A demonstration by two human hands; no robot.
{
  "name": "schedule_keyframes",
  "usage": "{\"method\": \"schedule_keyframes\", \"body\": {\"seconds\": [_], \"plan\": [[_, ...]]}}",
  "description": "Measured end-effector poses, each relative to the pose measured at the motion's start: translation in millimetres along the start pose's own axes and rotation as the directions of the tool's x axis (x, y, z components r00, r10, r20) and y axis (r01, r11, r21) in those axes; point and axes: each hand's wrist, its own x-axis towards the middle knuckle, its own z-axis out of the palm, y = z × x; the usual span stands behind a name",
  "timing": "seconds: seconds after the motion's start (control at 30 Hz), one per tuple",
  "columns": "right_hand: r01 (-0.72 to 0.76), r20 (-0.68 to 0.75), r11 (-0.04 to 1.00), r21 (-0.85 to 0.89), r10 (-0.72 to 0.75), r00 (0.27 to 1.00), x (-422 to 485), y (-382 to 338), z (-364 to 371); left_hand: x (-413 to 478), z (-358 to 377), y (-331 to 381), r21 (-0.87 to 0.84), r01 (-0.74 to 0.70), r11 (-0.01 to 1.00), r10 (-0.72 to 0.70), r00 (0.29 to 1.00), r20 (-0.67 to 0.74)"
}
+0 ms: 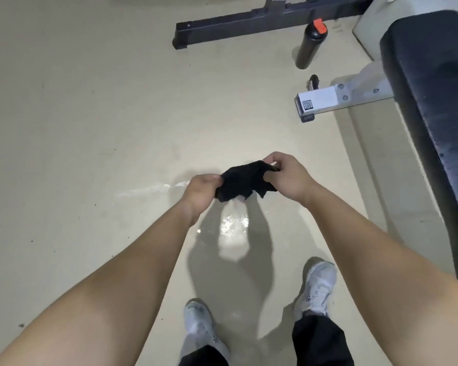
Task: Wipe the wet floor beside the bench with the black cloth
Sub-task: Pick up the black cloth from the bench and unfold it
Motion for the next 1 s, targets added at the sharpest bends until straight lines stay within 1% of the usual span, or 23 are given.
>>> {"method": "schedule_keyframes", "body": {"seconds": [0.07, 0.1, 0.17, 0.2, 0.23, 0.3, 0.33, 0.43, 0.47, 0.5, 0.53, 0.6, 0.63, 0.7, 0.73, 0.77, 0.83, 0.87, 0.9, 0.97, 1.0], "plan": [[-0.014, 0.046, 0.999, -0.049, 0.016, 0.999, -2, 18, 30, -4, -13, -36, -0.116, 0.149, 0.982, -0.143, 0.988, 0.057], [-0.028, 0.087, 0.998, -0.047, 0.032, 0.996, -2, 26, 43, -7, -15, -53, -0.166, 0.186, 0.968, -0.171, 0.980, 0.102], [-0.068, 0.155, 0.996, -0.049, 0.075, 0.985, -3, 38, 68, -12, -13, -80, -0.087, 0.145, 0.986, -0.122, 0.965, 0.231], [-0.082, 0.183, 0.995, -0.049, 0.090, 0.979, -3, 44, 79, -14, -10, -91, -0.030, 0.094, 0.995, -0.084, 0.965, 0.247], [-0.094, 0.224, 0.994, -0.056, 0.104, 0.969, 0, 54, 89, -14, -5, -103, 0.015, 0.055, 0.998, -0.057, 0.976, 0.210], [-0.102, 0.274, 0.989, -0.111, 0.129, 0.953, 9, 77, 107, -2, 6, -132, 0.081, 0.080, 0.994, -0.083, 0.996, 0.039], [-0.102, 0.299, 0.984, -0.147, 0.142, 0.944, 14, 90, 116, 7, 10, -148, 0.085, 0.099, 0.991, -0.098, 0.995, -0.024], [-0.110, 0.375, 0.974, -0.200, 0.180, 0.909, 30, 131, 133, 33, 26, -192, 0.044, 0.121, 0.992, -0.116, 0.988, -0.105], [-0.111, 0.403, 0.973, -0.204, 0.187, 0.896, 34, 146, 137, 40, 32, -205, 0.015, 0.136, 0.991, -0.132, 0.980, -0.152], [-0.117, 0.435, 0.973, -0.197, 0.194, 0.879, 38, 162, 140, 47, 37, -217, -0.040, 0.160, 0.986, -0.164, 0.966, -0.198], [-0.139, 0.469, 0.973, -0.184, 0.211, 0.858, 41, 175, 142, 55, 43, -230, -0.101, 0.184, 0.978, -0.202, 0.956, -0.215], [-0.215, 0.517, 0.965, -0.152, 0.263, 0.814, 50, 203, 144, 72, 58, -250, -0.188, 0.227, 0.956, -0.260, 0.950, -0.172], [-0.239, 0.520, 0.958, -0.159, 0.287, 0.804, 57, 217, 145, 81, 65, -256, -0.231, 0.251, 0.940, -0.288, 0.947, -0.143], [-0.242, 0.488, 0.949, -0.200, 0.311, 0.816, 75, 242, 144, 98, 75, -259, -0.359, 0.323, 0.876, -0.369, 0.927, -0.064], [-0.243, 0.467, 0.948, -0.205, 0.313, 0.827, 85, 252, 142, 107, 79, -262, -0.383, 0.347, 0.856, -0.382, 0.924, -0.017], [-0.244, 0.450, 0.949, -0.198, 0.309, 0.838, 98, 262, 140, 119, 83, -266, -0.364, 0.340, 0.867, -0.356, 0.934, 0.025], [-0.243, 0.422, 0.951, -0.190, 0.302, 0.855, 121, 271, 132, 139, 84, -273, -0.161, 0.261, 0.952, -0.250, 0.965, 0.083], [-0.233, 0.425, 0.955, -0.184, 0.291, 0.857, 134, 276, 128, 152, 85, -278, -0.063, 0.216, 0.974, -0.210, 0.973, 0.092], [-0.225, 0.432, 0.958, -0.179, 0.282, 0.857, 148, 281, 125, 165, 84, -285, -0.012, 0.194, 0.981, -0.192, 0.976, 0.101], [-0.196, 0.440, 0.964, -0.182, 0.258, 0.860, 176, 288, 119, 193, 81, -292, -0.002, 0.167, 0.986, -0.166, 0.982, 0.090], [-0.168, 0.443, 0.966, -0.198, 0.241, 0.864, 190, 291, 117, 210, 78, -294, 0.007, 0.139, 0.990, -0.140, 0.989, 0.054]]}}
